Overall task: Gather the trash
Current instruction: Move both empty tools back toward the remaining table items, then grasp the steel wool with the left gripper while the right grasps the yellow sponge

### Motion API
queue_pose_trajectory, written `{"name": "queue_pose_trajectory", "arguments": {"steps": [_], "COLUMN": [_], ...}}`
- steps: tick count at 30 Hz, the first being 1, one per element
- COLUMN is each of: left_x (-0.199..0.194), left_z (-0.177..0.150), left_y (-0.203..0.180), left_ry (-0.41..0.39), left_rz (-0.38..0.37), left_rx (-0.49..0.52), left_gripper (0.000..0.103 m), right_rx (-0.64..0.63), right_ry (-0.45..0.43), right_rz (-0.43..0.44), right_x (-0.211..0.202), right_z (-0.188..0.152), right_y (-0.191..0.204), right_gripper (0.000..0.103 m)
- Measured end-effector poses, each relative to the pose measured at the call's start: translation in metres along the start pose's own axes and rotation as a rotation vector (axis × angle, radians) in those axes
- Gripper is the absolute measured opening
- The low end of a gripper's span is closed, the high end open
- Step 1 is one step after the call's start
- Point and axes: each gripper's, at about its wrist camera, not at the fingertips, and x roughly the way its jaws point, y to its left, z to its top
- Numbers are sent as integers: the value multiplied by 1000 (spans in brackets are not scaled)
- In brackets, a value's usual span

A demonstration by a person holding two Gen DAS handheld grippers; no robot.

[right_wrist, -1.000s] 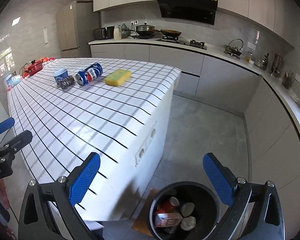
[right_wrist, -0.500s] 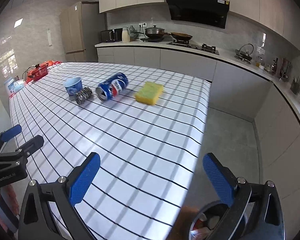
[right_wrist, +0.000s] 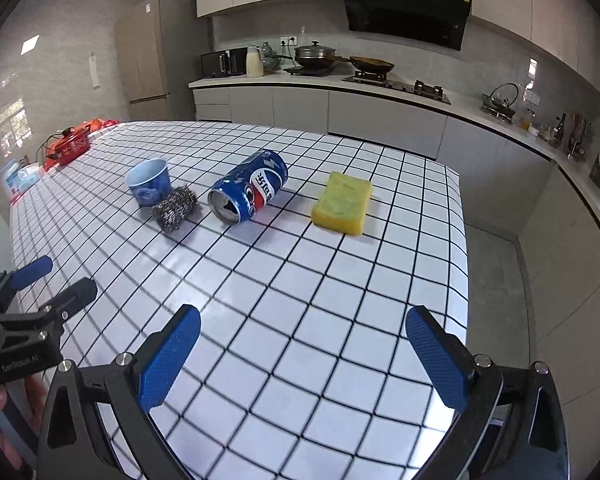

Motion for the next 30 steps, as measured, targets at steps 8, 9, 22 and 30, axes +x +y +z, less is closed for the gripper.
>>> {"name": "queue_pose_trajectory", "arguments": {"steps": [8,9,22,30], "left_x": [40,47,133,153], "left_z": [23,26,57,61], "left_y": [12,13,22,23], "left_ry": [23,28,125,161], "left_rz": [-53,-56,-107,-113], "left_rx": [40,49,60,60], "left_gripper": [100,96,83,78], "right_rx": [28,26,108,169], "right_ry": [-8,-6,60,115], "right_rz": [-28,-33,-99,-128], "right_x": [41,47,143,196], "right_z": [26,29,74,86], "right_y": [11,12,-15,-36], "right_gripper": [103,102,90,90]}}
